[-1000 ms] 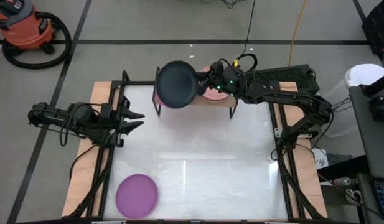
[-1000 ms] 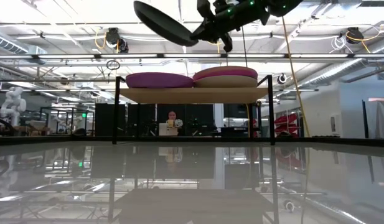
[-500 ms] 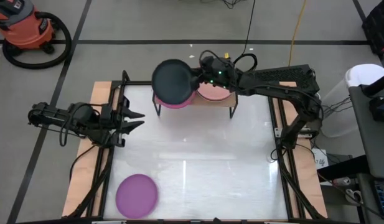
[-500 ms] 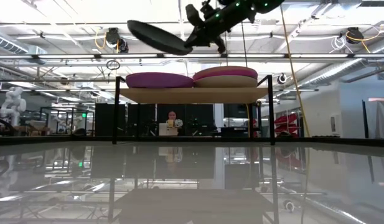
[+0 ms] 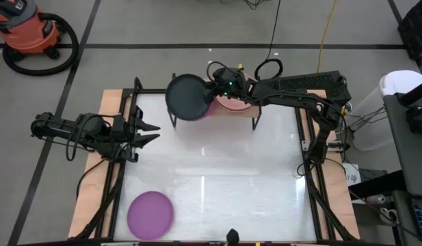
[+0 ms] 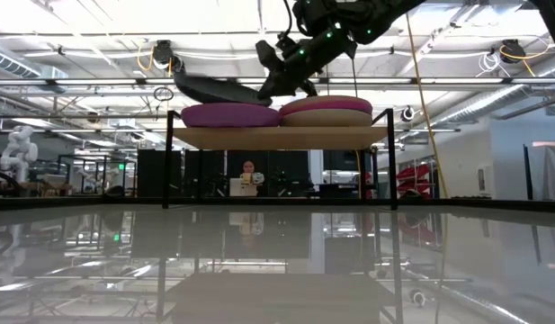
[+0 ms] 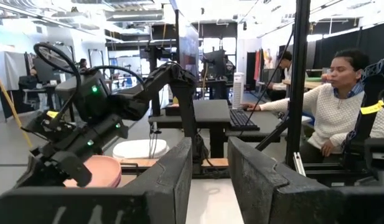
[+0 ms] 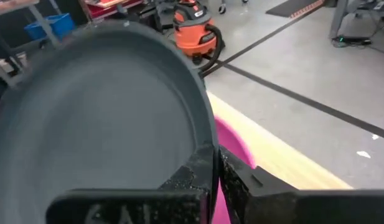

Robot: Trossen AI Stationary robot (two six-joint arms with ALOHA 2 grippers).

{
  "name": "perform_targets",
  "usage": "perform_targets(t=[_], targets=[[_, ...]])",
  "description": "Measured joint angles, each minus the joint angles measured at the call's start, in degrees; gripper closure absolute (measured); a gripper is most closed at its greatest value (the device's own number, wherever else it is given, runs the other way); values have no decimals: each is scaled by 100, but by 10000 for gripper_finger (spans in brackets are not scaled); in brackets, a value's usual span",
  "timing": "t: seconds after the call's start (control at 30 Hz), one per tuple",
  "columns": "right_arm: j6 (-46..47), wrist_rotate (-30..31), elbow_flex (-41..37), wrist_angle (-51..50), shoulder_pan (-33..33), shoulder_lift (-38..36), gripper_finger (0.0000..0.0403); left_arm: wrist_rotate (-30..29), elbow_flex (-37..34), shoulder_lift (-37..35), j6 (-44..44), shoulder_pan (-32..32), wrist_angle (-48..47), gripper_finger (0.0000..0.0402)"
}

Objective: Place and stack plates onto a shelf
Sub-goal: Stack the black plate on top of the purple plate on the shelf, then stack the purple plate on top of the black plate on the shelf

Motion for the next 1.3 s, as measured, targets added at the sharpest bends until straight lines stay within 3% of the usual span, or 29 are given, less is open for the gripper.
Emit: perform_targets(t=[0.2, 0.4, 0.63, 0.9, 1.07, 1.3], targets=[[-190, 167, 0, -2, -31, -5, 364, -9, 0, 0, 35, 0, 4, 294], [-324, 107, -1, 42, 10, -147, 294, -9, 0, 0, -80, 0, -29, 294], [-781, -623, -4, -47, 293, -1117, 243, -11, 0, 193, -467, -258, -896, 294], [-1282, -604, -468, -161, 909, -2592, 249, 127, -7, 1492, -1280, -978, -2406, 294], [-1355, -596, -1025, -180, 1201, -3306, 249, 958, -9, 2486, -2211, -1487, -3350, 294], [-1550, -587, -1893, -132, 1637, -4010, 249, 1789, -9, 3623, -3353, -2161, -3511, 294]])
